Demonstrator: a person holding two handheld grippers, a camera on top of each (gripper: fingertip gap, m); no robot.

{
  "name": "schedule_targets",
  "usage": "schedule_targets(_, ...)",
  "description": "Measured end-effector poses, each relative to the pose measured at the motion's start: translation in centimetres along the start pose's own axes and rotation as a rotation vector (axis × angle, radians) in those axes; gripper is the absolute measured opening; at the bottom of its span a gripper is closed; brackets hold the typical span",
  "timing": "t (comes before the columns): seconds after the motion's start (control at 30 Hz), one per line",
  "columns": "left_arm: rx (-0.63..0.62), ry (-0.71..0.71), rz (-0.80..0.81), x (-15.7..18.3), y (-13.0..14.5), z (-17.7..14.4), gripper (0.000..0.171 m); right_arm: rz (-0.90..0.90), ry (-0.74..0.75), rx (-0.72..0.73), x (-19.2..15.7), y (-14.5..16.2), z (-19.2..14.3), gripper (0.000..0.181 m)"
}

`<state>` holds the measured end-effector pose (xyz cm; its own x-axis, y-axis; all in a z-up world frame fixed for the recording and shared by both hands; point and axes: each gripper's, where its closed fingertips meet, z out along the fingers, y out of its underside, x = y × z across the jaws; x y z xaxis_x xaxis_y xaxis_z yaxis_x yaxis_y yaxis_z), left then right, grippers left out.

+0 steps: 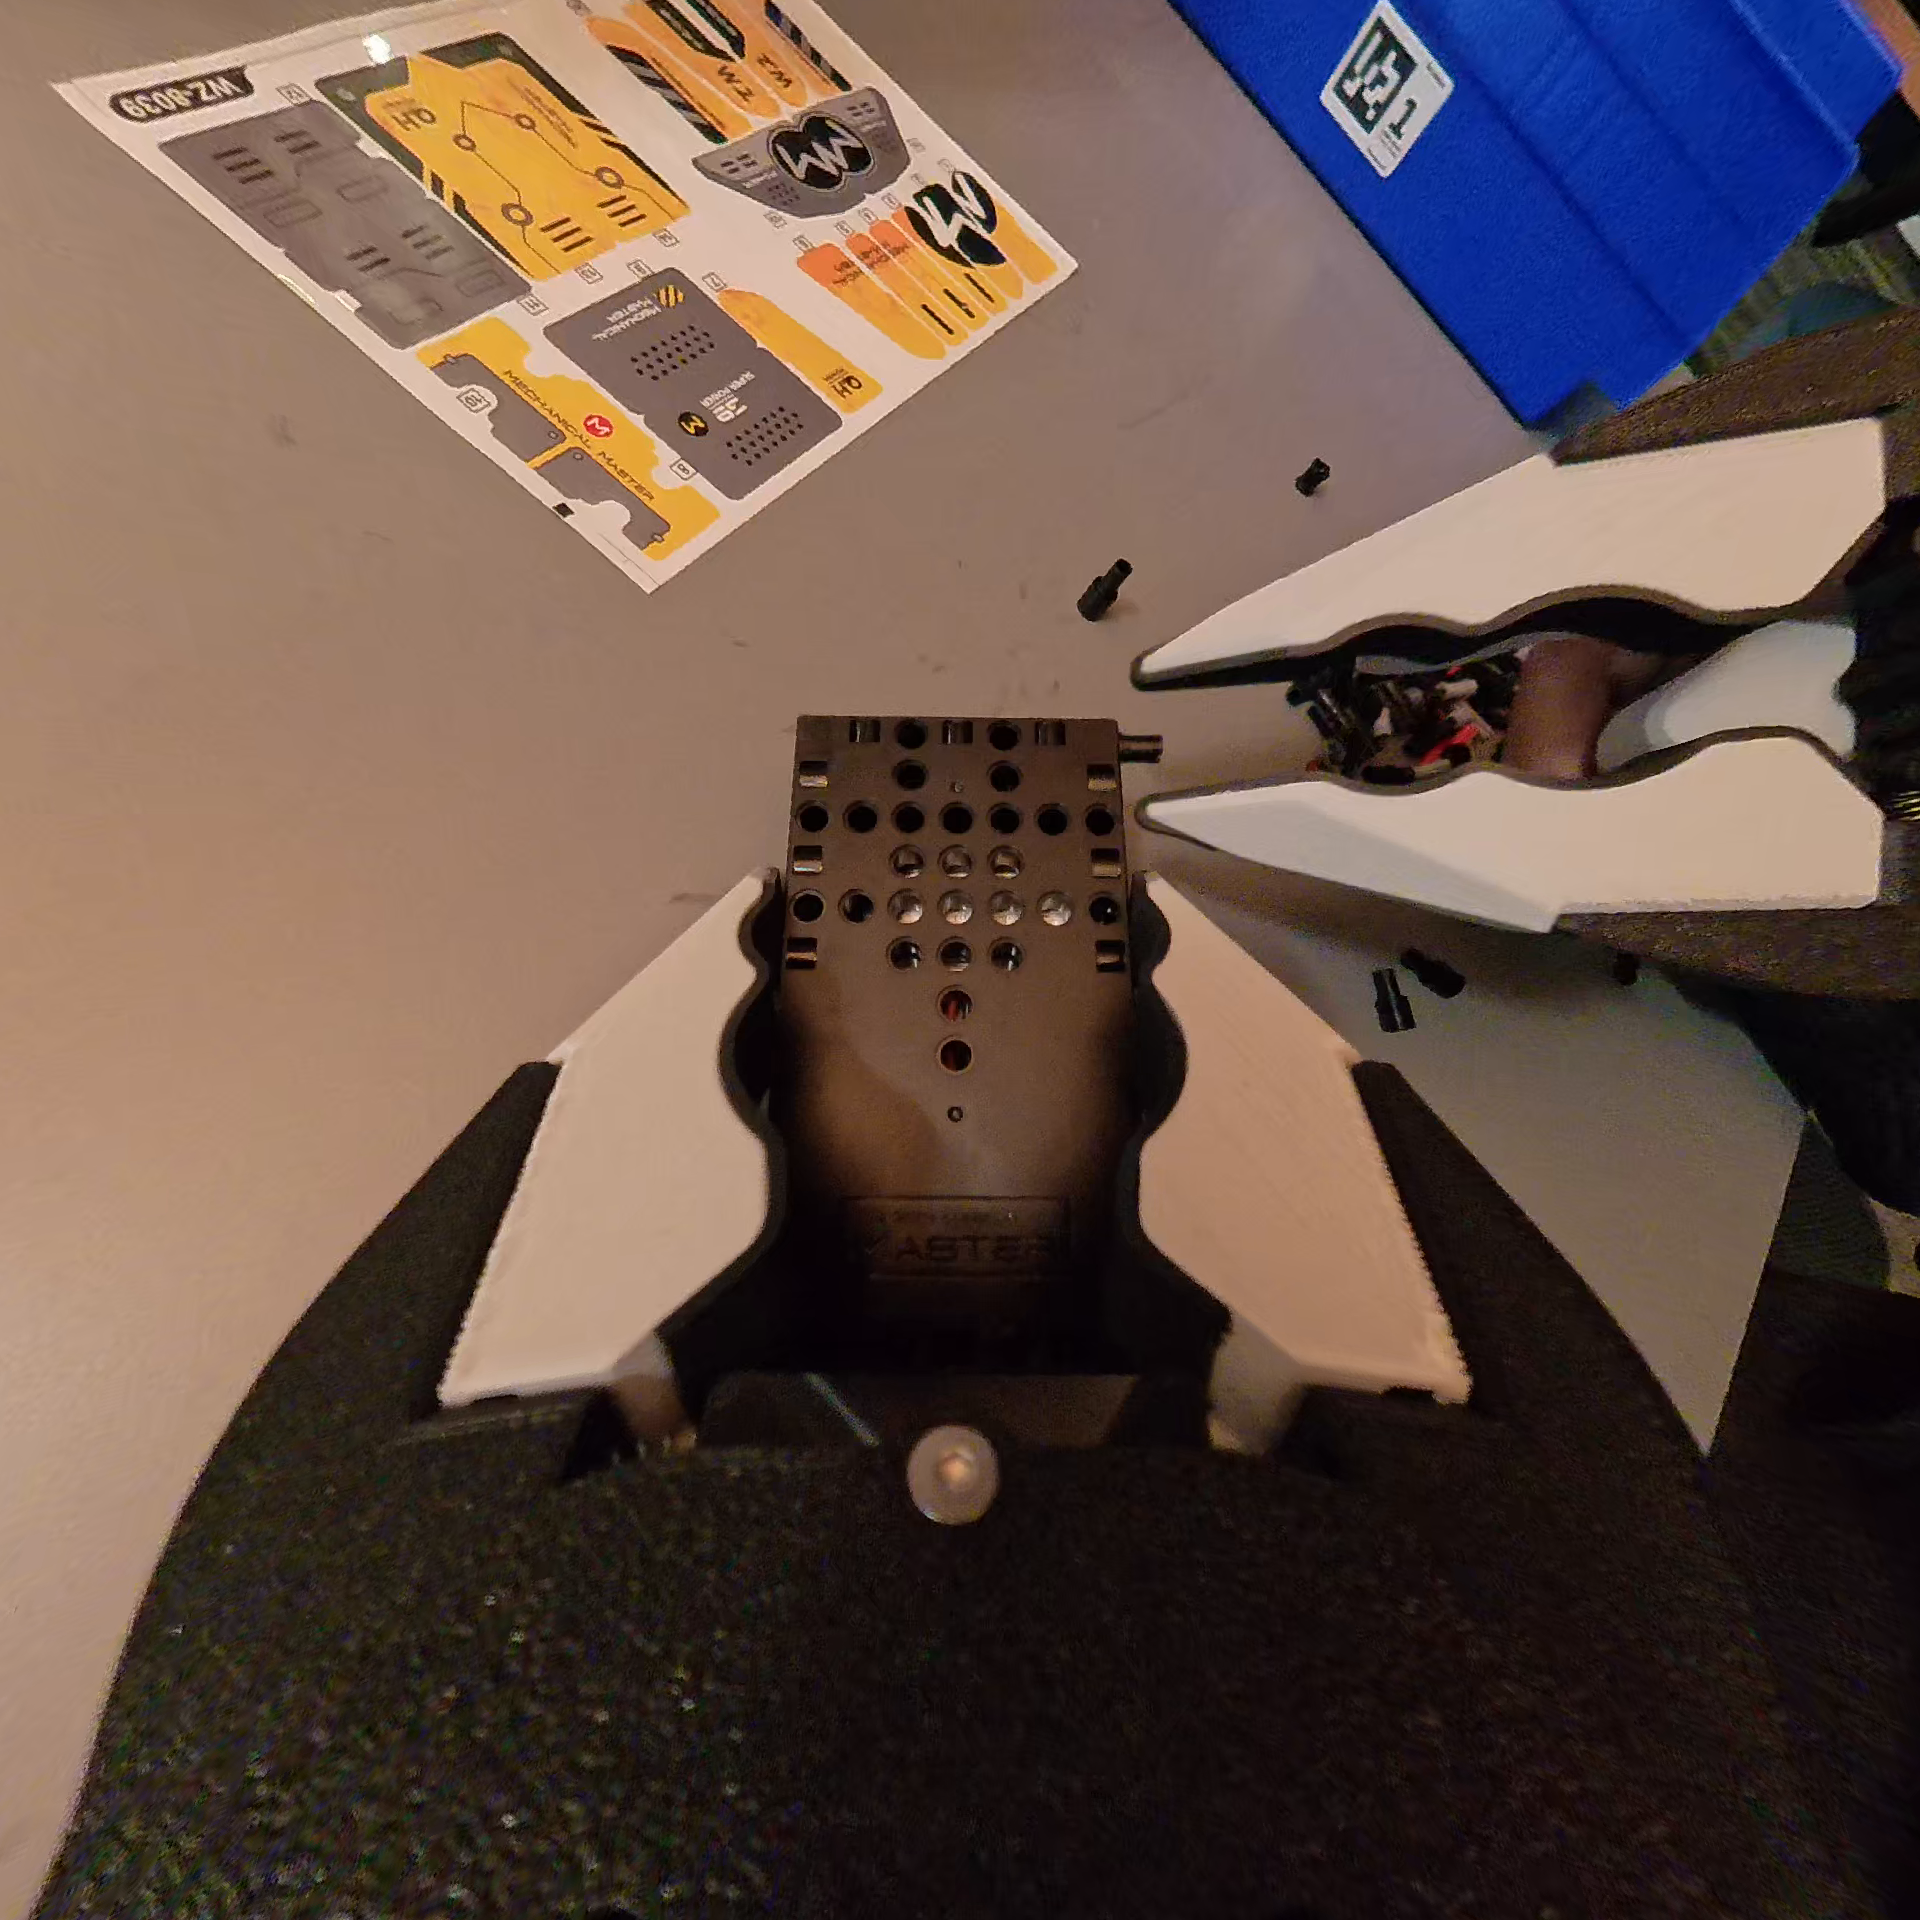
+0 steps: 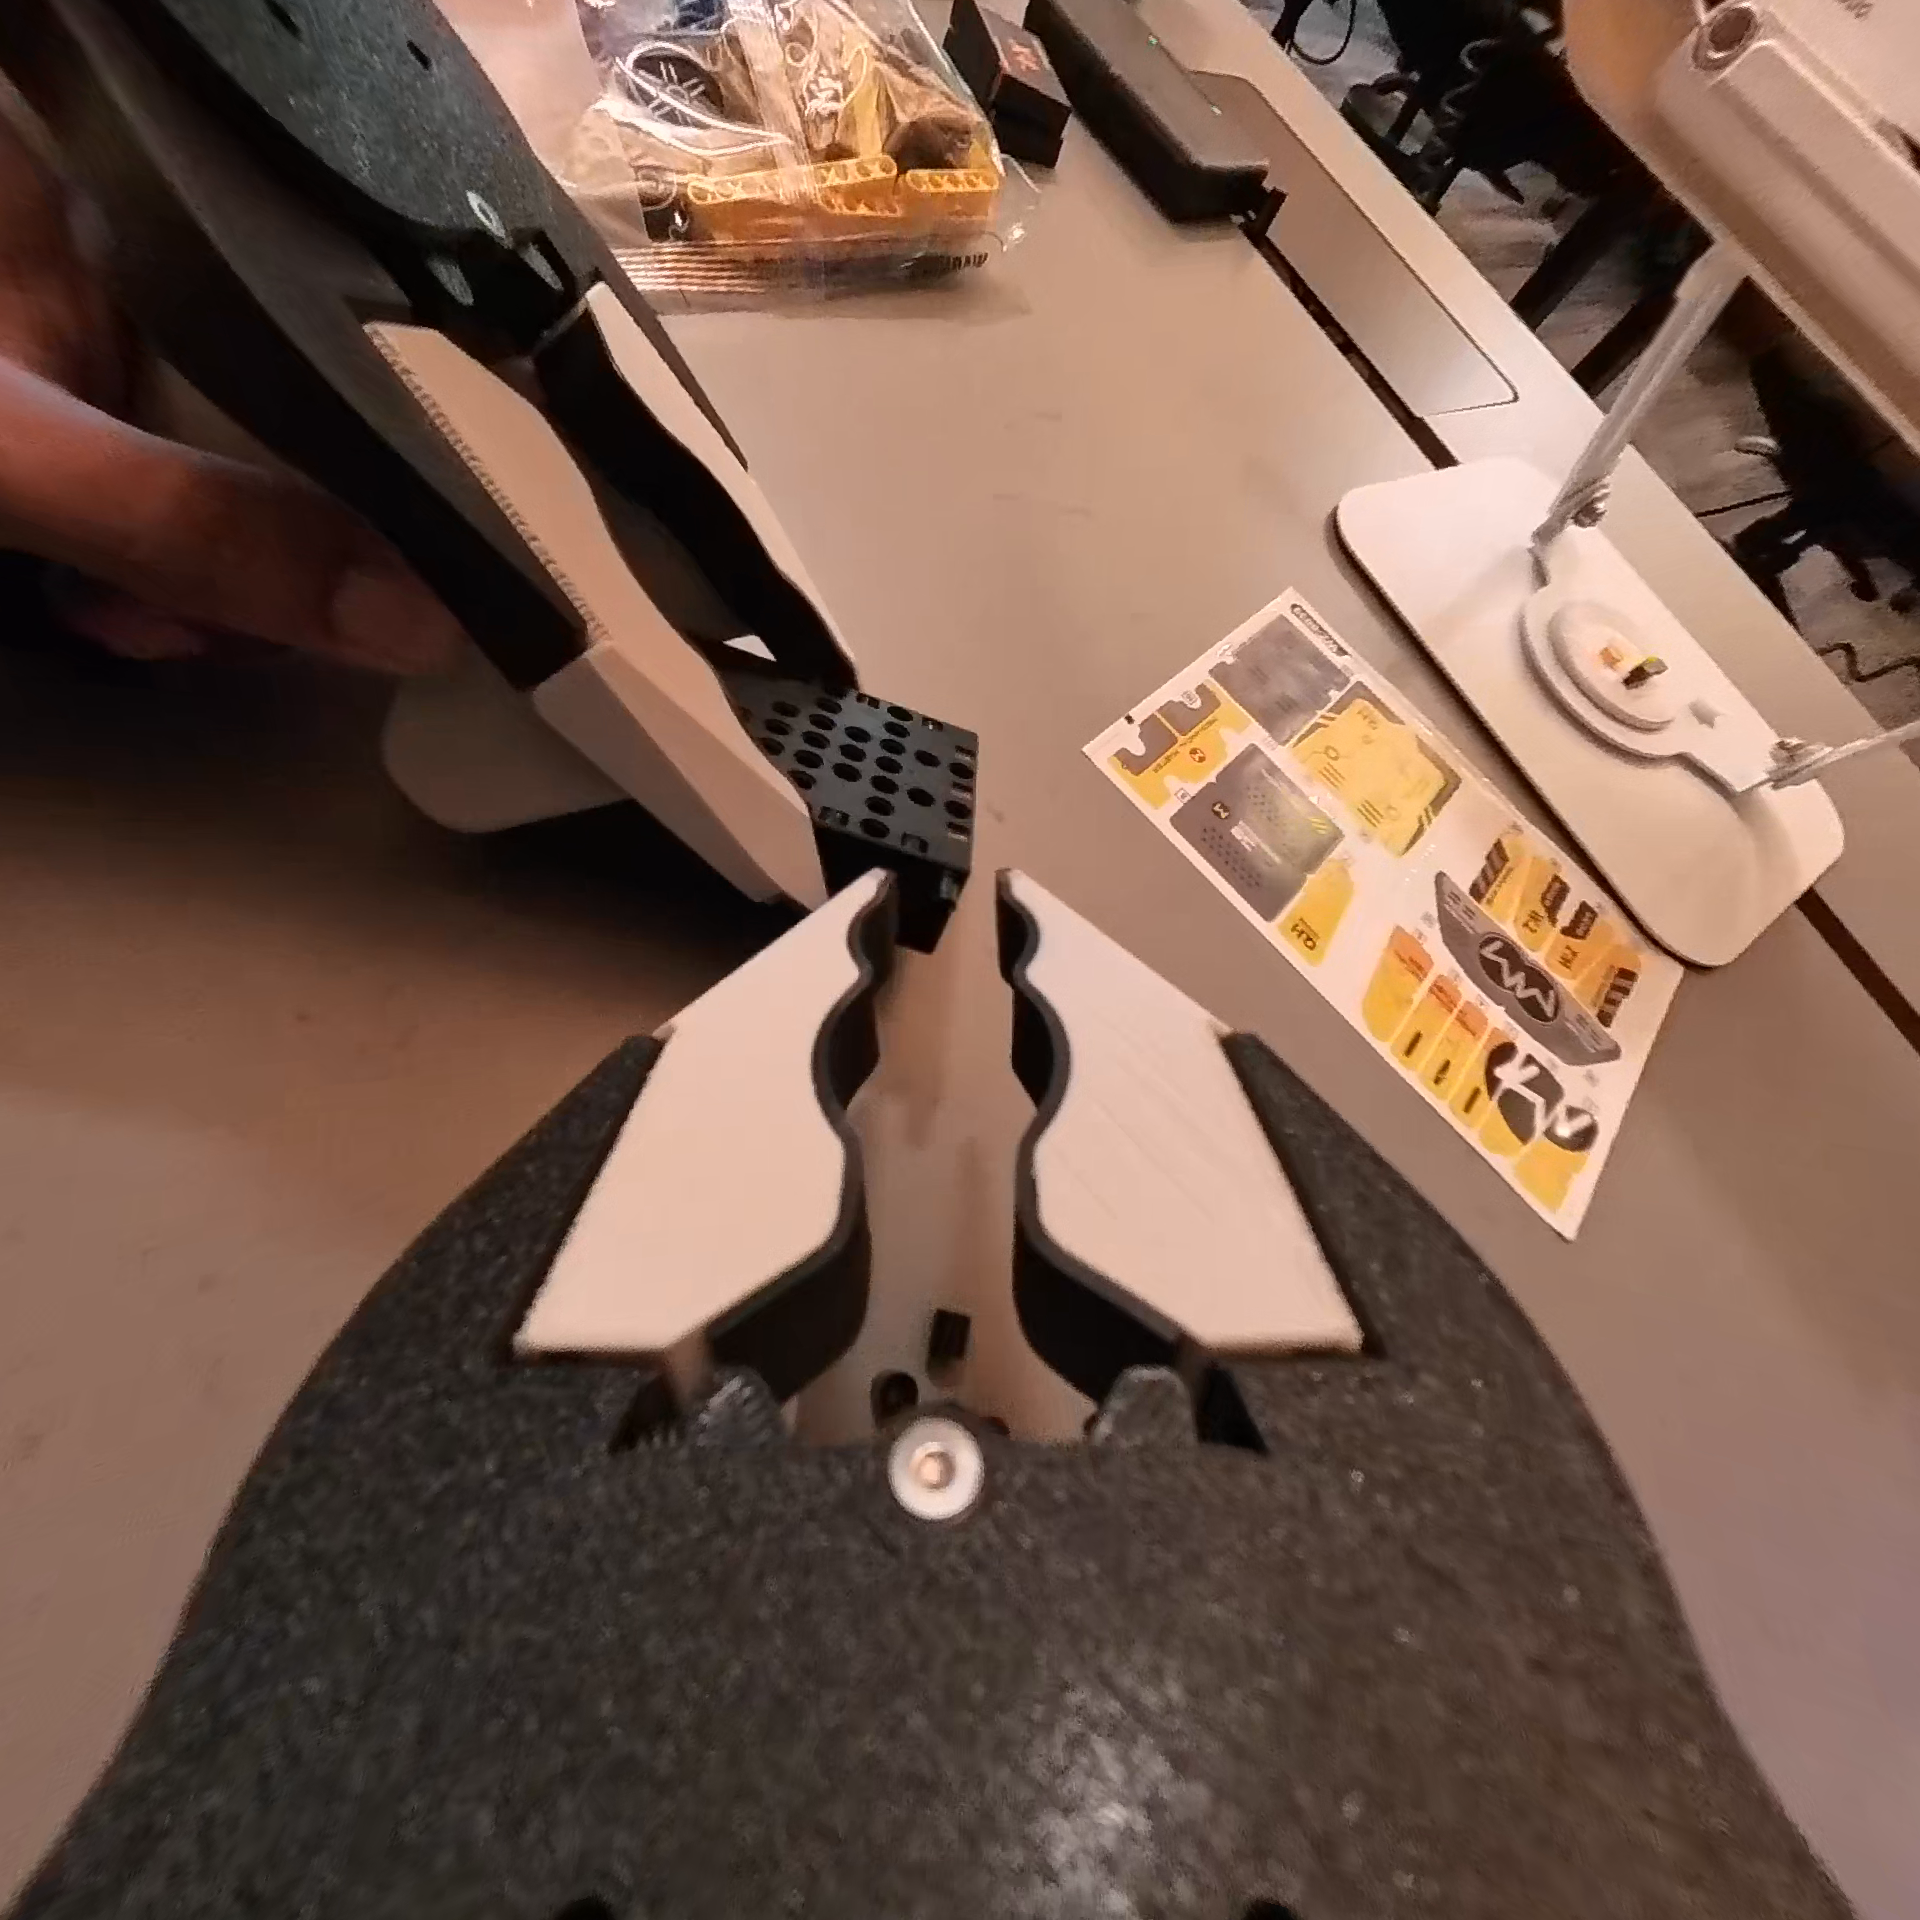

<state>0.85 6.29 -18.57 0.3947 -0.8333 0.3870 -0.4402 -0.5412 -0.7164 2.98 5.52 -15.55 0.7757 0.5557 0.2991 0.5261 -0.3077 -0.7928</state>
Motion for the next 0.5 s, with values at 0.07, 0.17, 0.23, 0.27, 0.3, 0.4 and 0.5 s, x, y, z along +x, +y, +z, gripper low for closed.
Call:
schedule_targets(0.07, 0.002, 0.008, -0.008, 0.00, -0.03, -0.03, 0.066, -0.007, 0.001, 0.004, -0.02, -0.03, 0.17, 0.009)
schedule_targets(0.17, 0.006, 0.018, -0.021, -0.01, -0.07, -0.08, 0.066, -0.008, 0.001, 0.018, -0.03, -0.17, 0.20, 0.005)
schedule_targets(0.23, 0.005, 0.014, -0.018, -0.03, -0.06, -0.06, 0.066, -0.002, -0.008, 0.015, -0.04, -0.12, 0.22, 0.005)
schedule_targets(0.27, 0.004, 0.011, -0.015, -0.03, -0.04, -0.06, 0.066, 0.004, -0.013, 0.015, -0.04, -0.10, 0.23, 0.005)
schedule_targets(0.3, 0.003, 0.010, -0.013, -0.03, -0.03, -0.05, 0.066, 0.008, -0.015, 0.019, -0.05, -0.08, 0.24, 0.005)
schedule_targets(0.4, 0.004, 0.013, -0.017, -0.03, -0.06, -0.06, 0.066, 0.000, -0.007, 0.021, -0.04, 0.06, 0.38, 0.005)
schedule_targets(0.5, 0.005, 0.016, -0.020, -0.03, -0.06, -0.08, 0.066, -0.029, 0.004, 0.019, -0.03, 0.01, 0.36, 0.005)
